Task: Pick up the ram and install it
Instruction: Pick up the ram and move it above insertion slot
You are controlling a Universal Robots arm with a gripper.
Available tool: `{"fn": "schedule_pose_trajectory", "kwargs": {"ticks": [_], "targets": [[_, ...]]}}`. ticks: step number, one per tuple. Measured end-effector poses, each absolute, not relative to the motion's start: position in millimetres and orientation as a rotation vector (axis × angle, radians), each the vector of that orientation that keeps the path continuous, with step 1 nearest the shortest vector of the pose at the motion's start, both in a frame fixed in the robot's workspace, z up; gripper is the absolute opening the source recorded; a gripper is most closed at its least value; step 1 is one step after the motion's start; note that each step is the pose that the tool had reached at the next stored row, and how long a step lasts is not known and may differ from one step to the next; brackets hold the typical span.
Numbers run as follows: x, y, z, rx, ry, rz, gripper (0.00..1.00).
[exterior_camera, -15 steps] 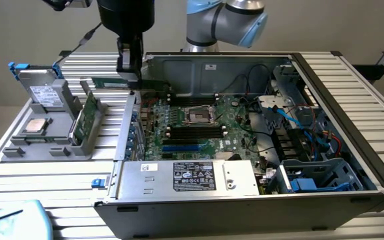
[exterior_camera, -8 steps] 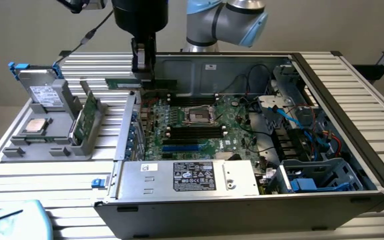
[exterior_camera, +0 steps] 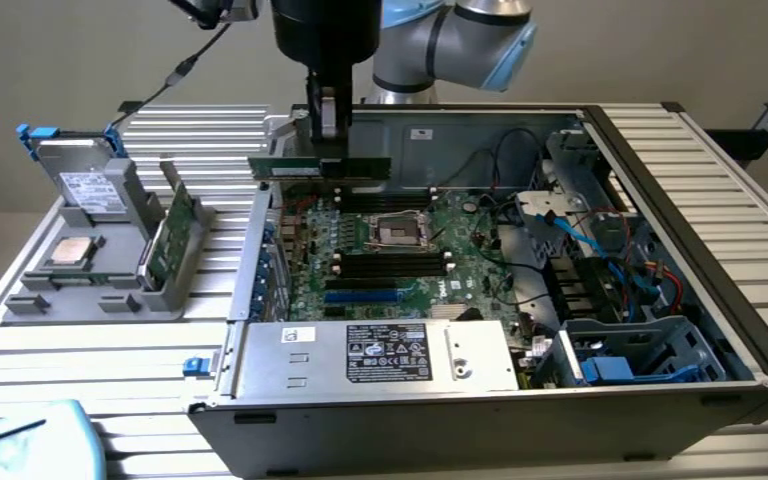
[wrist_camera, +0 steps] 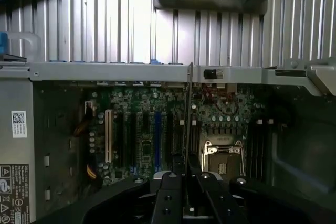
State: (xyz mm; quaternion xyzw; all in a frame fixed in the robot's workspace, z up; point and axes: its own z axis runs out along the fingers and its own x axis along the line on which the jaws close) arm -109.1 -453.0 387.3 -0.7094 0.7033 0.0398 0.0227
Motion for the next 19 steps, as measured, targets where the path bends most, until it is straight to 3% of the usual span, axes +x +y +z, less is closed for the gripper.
{"fn": "schedule_pose_trajectory", "kwargs": {"ticks": [19], "targets": [[-38.4, -452.8, 362.4, -2.228, 2.16, 0.111, 0.14]]}}
